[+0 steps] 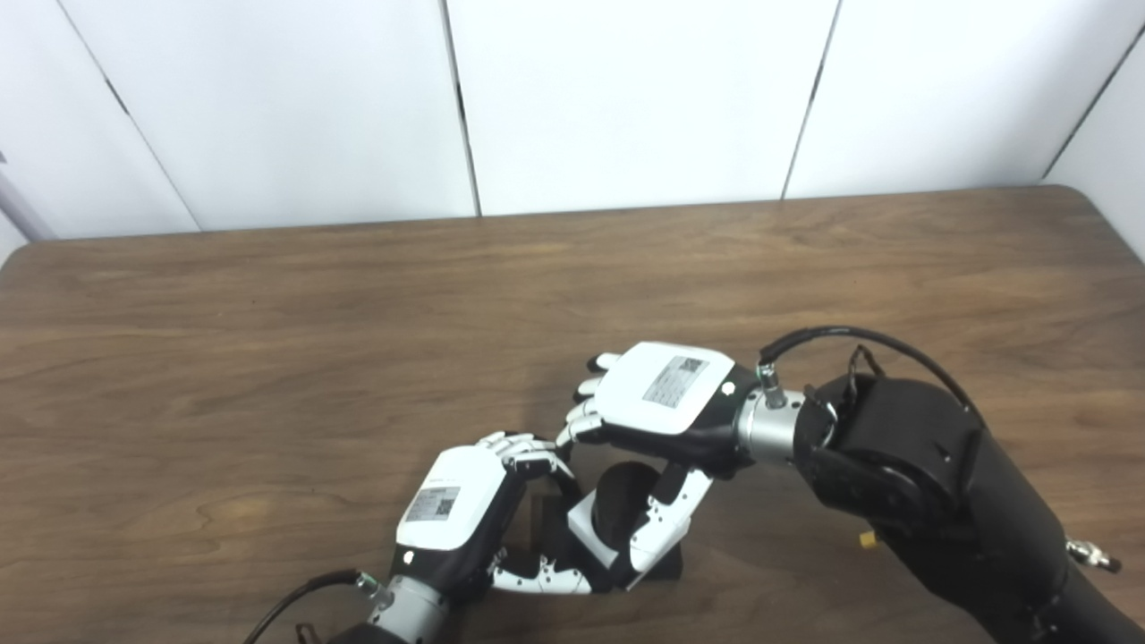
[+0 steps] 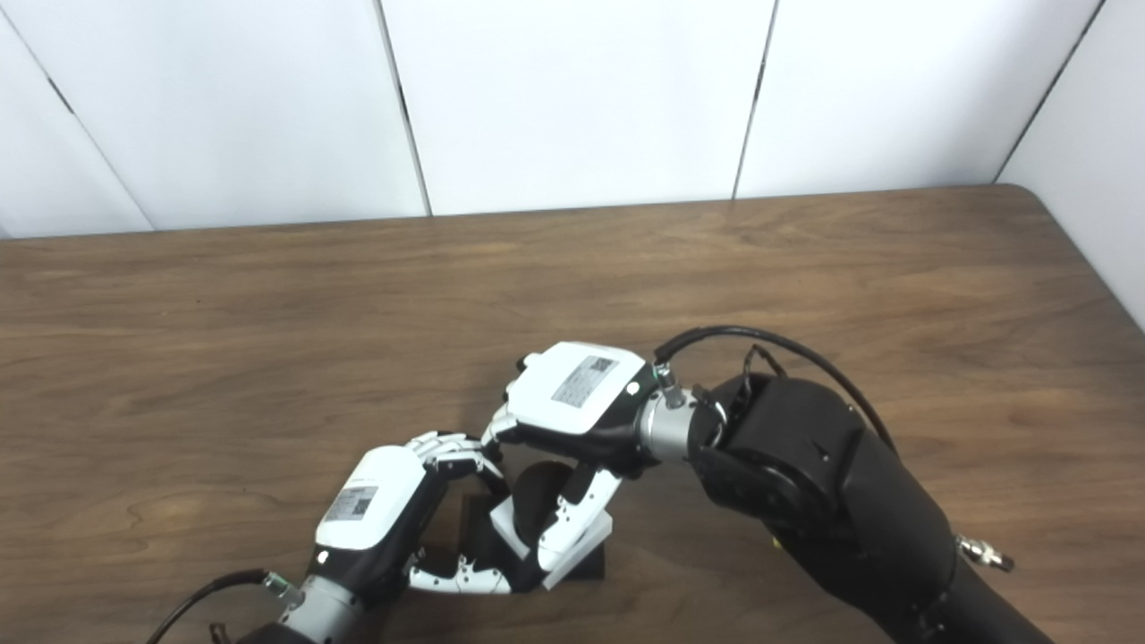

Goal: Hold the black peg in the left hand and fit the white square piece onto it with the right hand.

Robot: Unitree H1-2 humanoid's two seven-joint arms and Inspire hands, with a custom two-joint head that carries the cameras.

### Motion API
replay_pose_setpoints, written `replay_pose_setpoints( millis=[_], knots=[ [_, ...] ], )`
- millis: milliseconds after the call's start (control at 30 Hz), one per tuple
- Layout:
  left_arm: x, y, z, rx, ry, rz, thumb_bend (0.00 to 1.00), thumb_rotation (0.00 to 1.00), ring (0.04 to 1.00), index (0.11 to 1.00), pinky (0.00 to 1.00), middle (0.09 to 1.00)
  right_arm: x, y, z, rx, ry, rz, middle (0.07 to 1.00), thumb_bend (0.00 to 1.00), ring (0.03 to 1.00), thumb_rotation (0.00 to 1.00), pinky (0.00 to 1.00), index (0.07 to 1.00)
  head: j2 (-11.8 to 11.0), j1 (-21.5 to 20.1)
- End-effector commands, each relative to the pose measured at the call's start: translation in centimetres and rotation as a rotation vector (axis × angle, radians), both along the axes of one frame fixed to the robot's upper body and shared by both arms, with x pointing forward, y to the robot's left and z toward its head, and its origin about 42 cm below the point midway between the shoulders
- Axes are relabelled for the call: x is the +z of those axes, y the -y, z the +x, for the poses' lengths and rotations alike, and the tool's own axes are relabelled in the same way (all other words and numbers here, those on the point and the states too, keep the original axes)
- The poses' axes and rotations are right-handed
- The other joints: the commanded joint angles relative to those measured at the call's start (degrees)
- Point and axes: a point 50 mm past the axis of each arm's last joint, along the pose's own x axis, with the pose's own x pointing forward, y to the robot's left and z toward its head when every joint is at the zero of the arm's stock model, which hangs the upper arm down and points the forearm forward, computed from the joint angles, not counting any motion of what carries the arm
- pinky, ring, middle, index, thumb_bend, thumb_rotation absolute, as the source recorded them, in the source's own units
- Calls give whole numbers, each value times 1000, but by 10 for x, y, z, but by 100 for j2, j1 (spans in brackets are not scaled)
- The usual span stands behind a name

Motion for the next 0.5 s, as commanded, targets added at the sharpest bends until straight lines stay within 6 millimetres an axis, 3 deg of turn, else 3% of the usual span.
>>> replay_pose_setpoints(
  millis=[0,133,167,233,333,467],
  knots=[
    [-11,-8,-4,14,-55,69,512,68,823,490,886,761,18,0,5,-21,64,34,877,844,937,944,1000,839,6,-1],
    [-10,-6,-4,31,-47,85,512,89,803,496,869,754,20,3,6,-30,86,57,871,829,930,949,1000,834,11,-13],
    [-9,-6,-4,35,-45,89,649,266,800,596,865,761,21,3,7,-31,89,59,867,831,928,957,1000,828,18,-1],
    [-9,-6,-4,46,-37,92,794,448,800,714,865,775,21,4,7,-38,96,66,862,835,923,966,1000,822,11,-1],
    [-10,-6,-4,60,-23,92,943,572,814,841,857,812,22,7,8,-51,98,75,861,837,925,973,1000,818,5,10],
    [-9,-8,-3,67,-27,89,999,658,867,973,881,894,23,11,9,-78,90,87,868,839,933,971,1000,821,2,9]
  ],
)
